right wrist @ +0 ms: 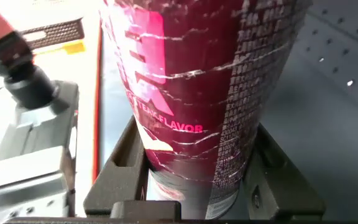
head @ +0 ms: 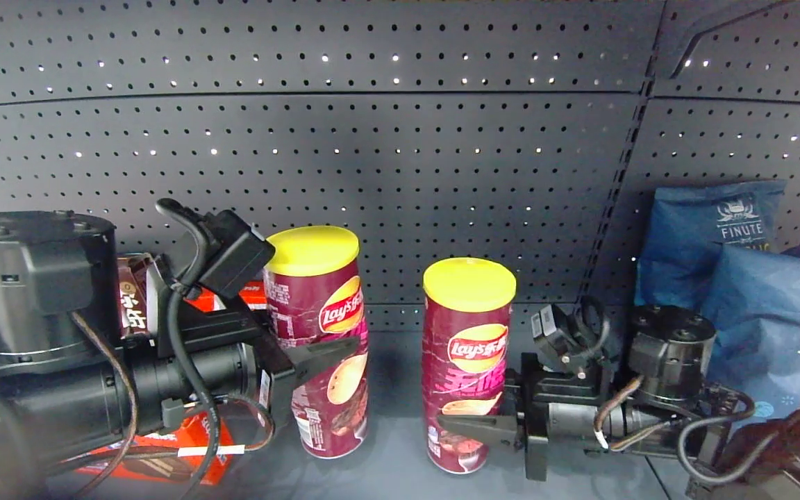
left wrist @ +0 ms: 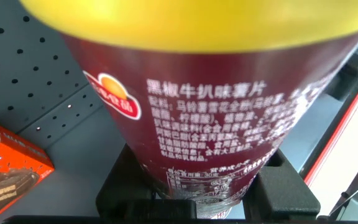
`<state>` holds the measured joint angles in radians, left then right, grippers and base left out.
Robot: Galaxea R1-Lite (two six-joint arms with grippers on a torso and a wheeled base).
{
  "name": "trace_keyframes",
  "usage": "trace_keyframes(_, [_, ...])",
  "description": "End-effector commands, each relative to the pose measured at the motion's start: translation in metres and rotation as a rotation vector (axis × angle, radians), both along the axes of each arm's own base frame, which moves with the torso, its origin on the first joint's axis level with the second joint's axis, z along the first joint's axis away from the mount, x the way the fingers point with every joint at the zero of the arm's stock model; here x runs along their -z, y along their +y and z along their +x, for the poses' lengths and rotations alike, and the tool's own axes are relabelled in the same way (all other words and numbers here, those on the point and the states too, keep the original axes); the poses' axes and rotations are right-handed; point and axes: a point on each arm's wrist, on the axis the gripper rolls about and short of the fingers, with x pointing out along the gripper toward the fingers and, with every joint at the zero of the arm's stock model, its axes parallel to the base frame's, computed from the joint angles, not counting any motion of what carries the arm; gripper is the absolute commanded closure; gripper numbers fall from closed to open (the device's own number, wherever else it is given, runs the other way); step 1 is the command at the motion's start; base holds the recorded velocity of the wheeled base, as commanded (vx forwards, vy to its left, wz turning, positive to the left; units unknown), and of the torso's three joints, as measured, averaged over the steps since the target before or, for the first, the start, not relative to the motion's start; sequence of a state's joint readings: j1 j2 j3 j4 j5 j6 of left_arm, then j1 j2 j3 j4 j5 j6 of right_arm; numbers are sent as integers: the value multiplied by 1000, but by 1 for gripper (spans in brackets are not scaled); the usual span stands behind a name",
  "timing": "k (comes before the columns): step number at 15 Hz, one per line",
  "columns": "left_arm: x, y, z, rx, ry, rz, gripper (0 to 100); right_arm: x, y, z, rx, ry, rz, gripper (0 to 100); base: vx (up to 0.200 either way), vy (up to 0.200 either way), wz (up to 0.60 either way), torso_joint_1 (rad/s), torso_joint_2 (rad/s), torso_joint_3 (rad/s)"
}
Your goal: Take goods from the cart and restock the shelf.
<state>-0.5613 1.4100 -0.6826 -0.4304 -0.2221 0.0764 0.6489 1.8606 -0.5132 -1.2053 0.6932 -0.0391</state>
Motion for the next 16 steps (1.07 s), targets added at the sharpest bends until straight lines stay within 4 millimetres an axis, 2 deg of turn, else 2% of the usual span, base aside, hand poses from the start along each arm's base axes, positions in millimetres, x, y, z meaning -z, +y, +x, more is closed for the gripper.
trace_keyframes(1, [0,0,0,1,0,0,100,0,-4,-12,-9,3,-3,100,0,0,0,0,0,0])
trace_keyframes(3, [1,0,1,-1,3,2,100,12,-6,-30,-40,22,-18,100,0,0,0,0,0,0])
trace_keyframes(5, [1,-1,1,-4,3,4,100,18,-6,-34,-47,30,-23,100,0,0,0,0,0,0])
trace_keyframes(11, [2,-1,1,-5,5,5,100,33,1,-24,-40,29,-23,100,0,0,0,0,0,0])
trace_keyframes(15, [4,-1,2,-6,15,10,100,35,8,-16,-9,15,-18,100,0,0,0,0,0,0])
trace_keyframes(16, [4,-1,2,-6,15,10,100,36,10,-14,-10,14,-18,0,0,0,0,0,0,0])
